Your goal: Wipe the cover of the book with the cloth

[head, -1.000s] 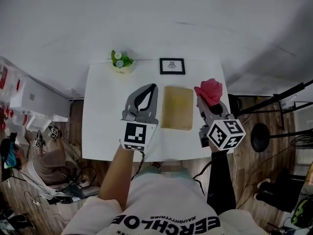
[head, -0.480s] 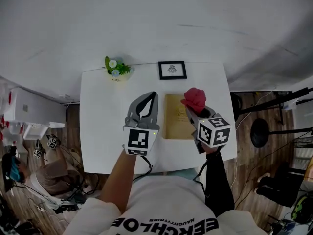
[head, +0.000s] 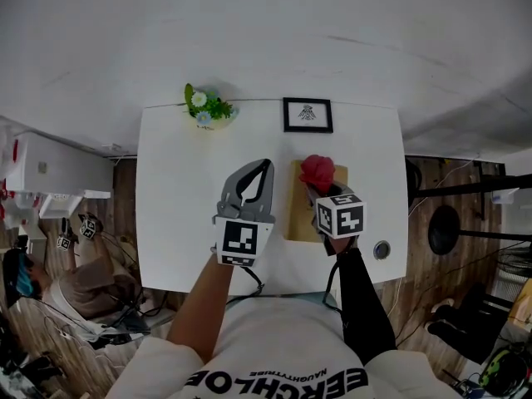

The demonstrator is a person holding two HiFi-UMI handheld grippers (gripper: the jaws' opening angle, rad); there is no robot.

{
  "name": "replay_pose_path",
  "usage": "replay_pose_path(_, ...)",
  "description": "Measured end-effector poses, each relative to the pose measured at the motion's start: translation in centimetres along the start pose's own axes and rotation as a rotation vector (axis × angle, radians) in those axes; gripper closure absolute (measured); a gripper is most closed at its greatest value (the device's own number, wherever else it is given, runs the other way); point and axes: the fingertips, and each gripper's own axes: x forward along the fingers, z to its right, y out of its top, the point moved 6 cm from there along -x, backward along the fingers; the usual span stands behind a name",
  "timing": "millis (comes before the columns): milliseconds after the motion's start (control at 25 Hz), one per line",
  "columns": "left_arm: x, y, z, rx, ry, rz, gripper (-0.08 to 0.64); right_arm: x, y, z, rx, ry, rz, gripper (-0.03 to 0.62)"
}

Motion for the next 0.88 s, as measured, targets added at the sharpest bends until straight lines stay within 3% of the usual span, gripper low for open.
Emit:
replay_pose_path(120,0.2,-0.5,-0.3,0.000,0.002,-0.013,0.503,1.3,-1.0,0.3,-0.051,-0.036,-0.043,0.486)
replay_pose_path(400,0.7,-1.5,-1.0,-0.014,0.015,-0.035,0.503,1.1,-0.3,0.2,-0.067,-0.027,-0.001,0.430)
replay_pose_path(560,1.1,-1.9,-1.1,-0.023,0.017,-0.044,0.503,1.4,0.3,0.7,-0.114,-0.066,0.018,0.433)
replay_pose_path(680,1.2,-2.2,-1.4,-0.026,0.021,-0.050,0.503,2.5,0.2,0.4,-0.131,-0.021,0.012,0.483)
replay_pose_path(880,1.2,-2.6,-2.0,-0.026,0.034,-0.063,0.503,3.9,0.1,-0.4,-0.134,-0.010,-0.008,0.486)
